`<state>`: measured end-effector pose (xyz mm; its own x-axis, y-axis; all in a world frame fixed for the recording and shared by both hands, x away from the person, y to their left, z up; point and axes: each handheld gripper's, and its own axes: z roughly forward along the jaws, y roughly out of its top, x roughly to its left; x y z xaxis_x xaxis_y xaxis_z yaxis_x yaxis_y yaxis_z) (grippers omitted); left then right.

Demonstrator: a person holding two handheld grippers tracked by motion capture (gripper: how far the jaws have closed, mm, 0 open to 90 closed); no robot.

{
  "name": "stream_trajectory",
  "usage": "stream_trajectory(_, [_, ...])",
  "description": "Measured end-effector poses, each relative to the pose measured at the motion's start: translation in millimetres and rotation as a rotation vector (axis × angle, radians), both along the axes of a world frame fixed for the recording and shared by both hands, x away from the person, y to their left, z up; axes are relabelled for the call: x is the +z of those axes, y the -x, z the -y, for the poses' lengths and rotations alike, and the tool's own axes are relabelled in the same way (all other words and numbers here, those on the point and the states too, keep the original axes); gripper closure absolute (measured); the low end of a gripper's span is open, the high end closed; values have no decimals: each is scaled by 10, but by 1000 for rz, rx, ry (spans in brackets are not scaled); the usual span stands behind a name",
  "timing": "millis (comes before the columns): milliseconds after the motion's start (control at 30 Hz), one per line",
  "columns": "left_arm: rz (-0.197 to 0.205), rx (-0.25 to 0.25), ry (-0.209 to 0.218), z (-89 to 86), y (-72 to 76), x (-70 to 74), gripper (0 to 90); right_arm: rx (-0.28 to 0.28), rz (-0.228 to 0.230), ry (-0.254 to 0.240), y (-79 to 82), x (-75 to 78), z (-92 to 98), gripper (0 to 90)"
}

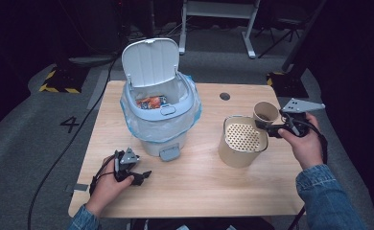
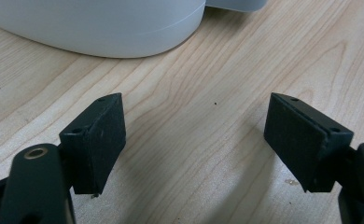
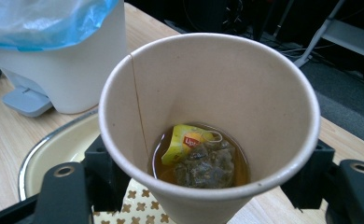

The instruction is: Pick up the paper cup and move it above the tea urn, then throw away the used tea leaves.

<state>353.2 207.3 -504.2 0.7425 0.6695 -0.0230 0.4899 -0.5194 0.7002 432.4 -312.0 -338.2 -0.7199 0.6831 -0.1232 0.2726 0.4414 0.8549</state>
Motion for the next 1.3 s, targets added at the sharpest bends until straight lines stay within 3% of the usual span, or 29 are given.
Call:
stream_trajectory(167, [2, 0, -2, 1, 1, 0, 213, 11, 8, 45, -41, -26, -31, 300])
stream_trajectory(400, [2, 0, -2, 0, 1, 0, 213, 48, 138, 198, -43, -47, -118, 304])
stream_trajectory(433, [2, 0, -2, 1, 1, 0, 213, 48, 138, 198, -43, -47, -118, 304])
stream_trajectory(633, [2, 0, -2, 0, 0, 0, 213, 50, 233, 351, -12, -28, -174, 305])
stream_trajectory(933, [0, 1, 1, 0, -1, 0, 212, 46, 363, 619, 75, -22, -233, 308])
stream_trajectory(1033, [0, 1, 0, 0, 0, 0, 212, 47, 401, 679, 102, -20, -249, 310])
stream_trajectory(1167, [1, 1, 0, 0, 0, -1, 212, 62, 470, 817, 140, -17, -296, 313])
stream_trajectory(1300, [1, 1, 0, 1, 1, -1, 212, 67, 523, 917, 182, -27, -351, 315])
